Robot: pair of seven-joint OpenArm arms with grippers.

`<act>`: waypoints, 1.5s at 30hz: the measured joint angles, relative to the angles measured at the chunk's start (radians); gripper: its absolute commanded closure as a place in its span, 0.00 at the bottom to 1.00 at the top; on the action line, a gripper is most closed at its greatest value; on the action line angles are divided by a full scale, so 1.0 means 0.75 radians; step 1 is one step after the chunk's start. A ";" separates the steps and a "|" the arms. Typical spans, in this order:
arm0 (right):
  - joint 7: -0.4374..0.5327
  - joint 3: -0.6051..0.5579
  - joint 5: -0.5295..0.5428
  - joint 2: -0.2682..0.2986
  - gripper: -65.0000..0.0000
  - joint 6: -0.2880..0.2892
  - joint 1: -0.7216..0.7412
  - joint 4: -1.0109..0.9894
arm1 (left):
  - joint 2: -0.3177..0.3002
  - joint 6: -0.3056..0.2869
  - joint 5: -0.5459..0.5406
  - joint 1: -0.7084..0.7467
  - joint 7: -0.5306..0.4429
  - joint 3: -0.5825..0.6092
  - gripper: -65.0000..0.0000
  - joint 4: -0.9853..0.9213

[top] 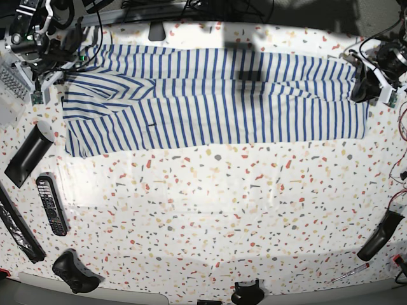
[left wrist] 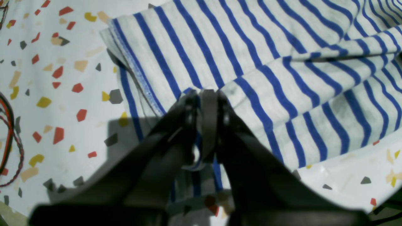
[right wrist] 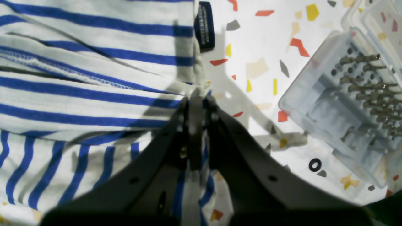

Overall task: Layout the t-shirt on the table in an organized manner, then fold the t-shirt properly
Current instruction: 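Regrasp the shirt end near the left gripper and tug it outward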

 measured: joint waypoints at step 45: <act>0.090 0.004 -0.079 0.070 0.82 -0.128 0.165 -0.246 | -0.233 0.011 -0.334 0.062 0.305 0.000 0.56 0.151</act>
